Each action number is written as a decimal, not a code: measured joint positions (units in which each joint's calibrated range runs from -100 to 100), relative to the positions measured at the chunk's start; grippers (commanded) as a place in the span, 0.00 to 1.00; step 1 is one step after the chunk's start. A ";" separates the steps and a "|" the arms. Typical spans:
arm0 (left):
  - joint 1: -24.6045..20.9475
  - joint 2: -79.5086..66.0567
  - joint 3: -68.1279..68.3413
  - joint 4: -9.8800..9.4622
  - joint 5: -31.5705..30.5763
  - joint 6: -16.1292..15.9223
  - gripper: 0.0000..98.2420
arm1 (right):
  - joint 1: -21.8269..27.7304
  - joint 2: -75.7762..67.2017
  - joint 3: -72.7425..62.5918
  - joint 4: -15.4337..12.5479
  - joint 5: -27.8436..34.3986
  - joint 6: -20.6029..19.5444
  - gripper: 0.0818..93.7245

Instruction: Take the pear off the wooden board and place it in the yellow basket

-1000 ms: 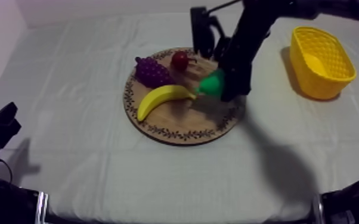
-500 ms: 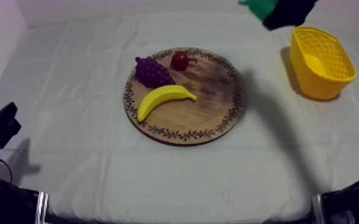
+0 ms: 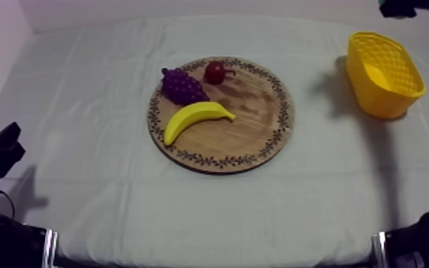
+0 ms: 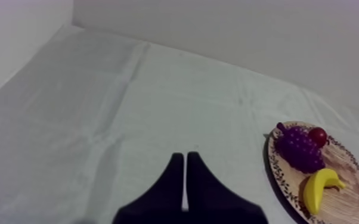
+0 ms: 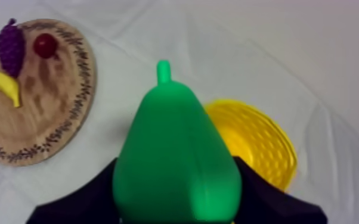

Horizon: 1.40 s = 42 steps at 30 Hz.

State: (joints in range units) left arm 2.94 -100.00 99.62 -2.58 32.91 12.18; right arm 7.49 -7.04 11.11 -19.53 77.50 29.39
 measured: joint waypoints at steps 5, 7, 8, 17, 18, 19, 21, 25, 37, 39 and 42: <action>0.00 0.00 0.00 0.00 0.00 0.00 0.00 | 2.49 1.82 3.04 0.84 -4.72 -0.35 0.36; 0.00 0.00 0.00 0.00 0.00 0.00 0.00 | 2.80 3.10 4.45 1.31 -6.56 -0.59 0.37; 0.00 0.00 0.00 0.00 0.00 0.00 0.00 | 2.85 3.87 5.23 1.44 -7.67 -0.66 0.37; 0.00 0.00 0.00 0.00 0.00 0.00 0.00 | 4.52 11.32 8.03 2.23 -15.85 -1.24 0.40; 0.00 0.00 0.00 0.00 0.00 0.00 0.00 | 4.72 11.96 8.13 2.32 -16.22 -1.32 0.43; 0.00 0.00 0.00 0.00 0.00 0.00 0.00 | 4.84 12.50 8.20 2.41 -16.59 -1.44 0.47; 0.00 0.00 0.00 0.00 0.00 0.00 0.00 | 5.12 12.94 8.58 2.75 -16.89 -2.08 0.53; 0.00 0.00 0.00 0.00 0.00 0.00 0.00 | 5.52 12.42 9.20 3.08 -17.30 -3.73 0.61; 0.00 0.00 0.00 0.00 0.00 0.00 0.00 | 7.12 2.29 11.70 3.73 -11.90 -6.84 0.62; 0.00 0.00 0.00 0.00 0.00 0.00 0.00 | 7.59 -0.76 12.25 4.01 -10.31 -7.08 0.60; 0.00 0.00 0.00 0.00 0.00 0.00 0.00 | 7.94 -6.45 13.90 4.46 -9.33 -7.90 0.55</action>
State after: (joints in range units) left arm 2.94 -100.00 99.62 -2.58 32.91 12.18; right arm 15.42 -13.49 25.01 -15.07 68.17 21.49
